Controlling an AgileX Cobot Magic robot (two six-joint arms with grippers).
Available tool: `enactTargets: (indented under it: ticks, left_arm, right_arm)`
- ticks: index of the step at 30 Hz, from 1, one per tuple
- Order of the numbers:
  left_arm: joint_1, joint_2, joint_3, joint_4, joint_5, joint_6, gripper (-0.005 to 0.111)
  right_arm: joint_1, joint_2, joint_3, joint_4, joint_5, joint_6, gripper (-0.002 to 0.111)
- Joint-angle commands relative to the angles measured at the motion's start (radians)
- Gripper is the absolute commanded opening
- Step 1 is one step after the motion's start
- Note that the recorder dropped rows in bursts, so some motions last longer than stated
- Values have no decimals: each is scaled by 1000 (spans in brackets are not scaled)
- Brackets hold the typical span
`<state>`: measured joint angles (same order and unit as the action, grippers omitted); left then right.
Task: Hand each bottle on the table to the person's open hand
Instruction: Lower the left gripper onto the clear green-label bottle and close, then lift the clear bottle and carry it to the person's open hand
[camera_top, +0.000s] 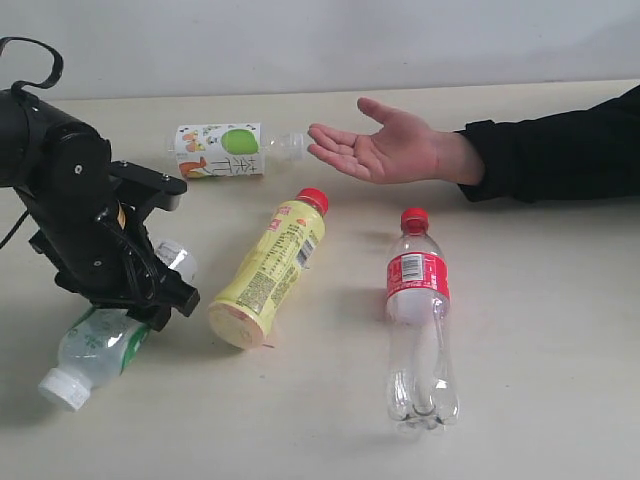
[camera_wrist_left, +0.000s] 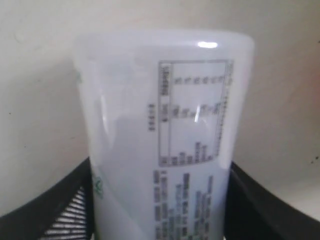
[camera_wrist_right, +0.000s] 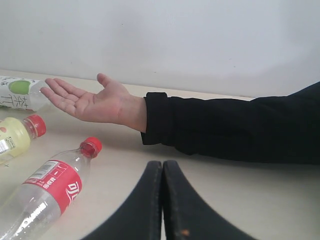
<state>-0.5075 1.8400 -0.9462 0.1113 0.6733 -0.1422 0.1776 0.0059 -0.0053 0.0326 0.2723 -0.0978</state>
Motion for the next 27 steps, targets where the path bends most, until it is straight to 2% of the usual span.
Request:
enactTargets:
  ticks: [1, 2, 3, 9, 13, 16, 20, 24, 27]
  left_arm:
    - [2, 0, -7, 5, -3, -10, 10]
    - [2, -1, -7, 5, -1, -16, 2]
    - [2, -4, -7, 5, 2, -18, 0]
    - [2, -59, -40, 5, 52, -53, 0]
    - [2, -123, -118, -18, 98, -103, 0]
    - [0, -165, -189, -90, 100, -120, 0]
    - [-24, -164, -318, -174, 96, -119, 0]
    - [-76, -72, -558, -266, 106, -99, 0]
    - [-114, 59, -769, -337, 176, -99, 0]
  right_arm:
    - [-6, -6, 5, -4, -5, -4, 0]
    - [-6, -6, 5, -4, -5, -4, 0]
    - [-6, -6, 5, -4, -5, -4, 0]
    - [-6, -6, 5, -4, -5, -4, 0]
    - [-6, -6, 5, -4, -5, -4, 0]
    - [-6, -6, 5, -4, -5, -4, 0]
    - [-6, -6, 5, -4, -5, -4, 0]
    - [-6, -6, 5, -4, -5, -4, 0]
    - [-6, -6, 5, -4, -5, -4, 0]
